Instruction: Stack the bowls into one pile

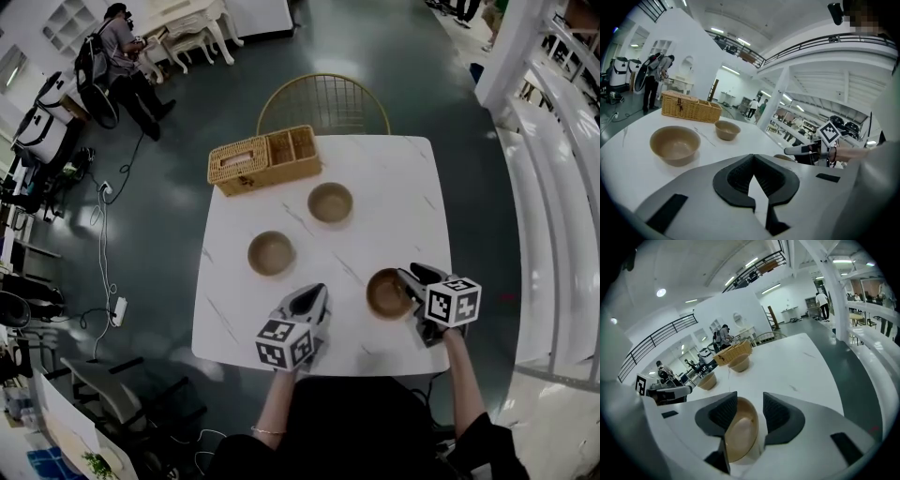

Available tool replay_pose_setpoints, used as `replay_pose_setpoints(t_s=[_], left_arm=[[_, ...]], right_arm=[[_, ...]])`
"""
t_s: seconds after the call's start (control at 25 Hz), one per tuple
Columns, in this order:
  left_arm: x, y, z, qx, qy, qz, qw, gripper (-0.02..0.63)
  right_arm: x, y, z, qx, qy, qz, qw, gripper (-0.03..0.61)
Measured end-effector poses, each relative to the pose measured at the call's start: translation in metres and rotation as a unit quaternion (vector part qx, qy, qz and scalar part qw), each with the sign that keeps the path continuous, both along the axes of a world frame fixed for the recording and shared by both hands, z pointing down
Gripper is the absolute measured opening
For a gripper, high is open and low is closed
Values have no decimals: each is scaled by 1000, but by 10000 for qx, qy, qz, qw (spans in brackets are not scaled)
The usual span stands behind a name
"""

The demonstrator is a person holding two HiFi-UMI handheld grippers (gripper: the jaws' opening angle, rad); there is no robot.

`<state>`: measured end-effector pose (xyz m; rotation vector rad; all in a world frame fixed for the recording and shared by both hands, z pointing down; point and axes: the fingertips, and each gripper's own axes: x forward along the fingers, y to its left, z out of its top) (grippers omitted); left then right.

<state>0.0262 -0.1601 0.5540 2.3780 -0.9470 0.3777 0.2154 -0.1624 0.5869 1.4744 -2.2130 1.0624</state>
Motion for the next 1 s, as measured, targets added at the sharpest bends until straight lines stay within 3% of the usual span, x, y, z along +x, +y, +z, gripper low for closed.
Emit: replay_pose_setpoints(t_s=[0.36,0.44,0.64,1.0], left_arm=[[5,1,13,-297,92,70,9995,14],[3,2,17,-346,73,67,9994,14],[-2,1,21,-386,63,43,9992,14],[-13,-2,19,-346,75,-107,9993,14]], right_arm=[[-6,10,27,-658,-89,-89,9978,135],[-7,10,32,-740,-49,-69,9972,104],[-7,10,35,-769,98,-70,9970,36],[-14,8,22,-620,-155,-118,9979,26]])
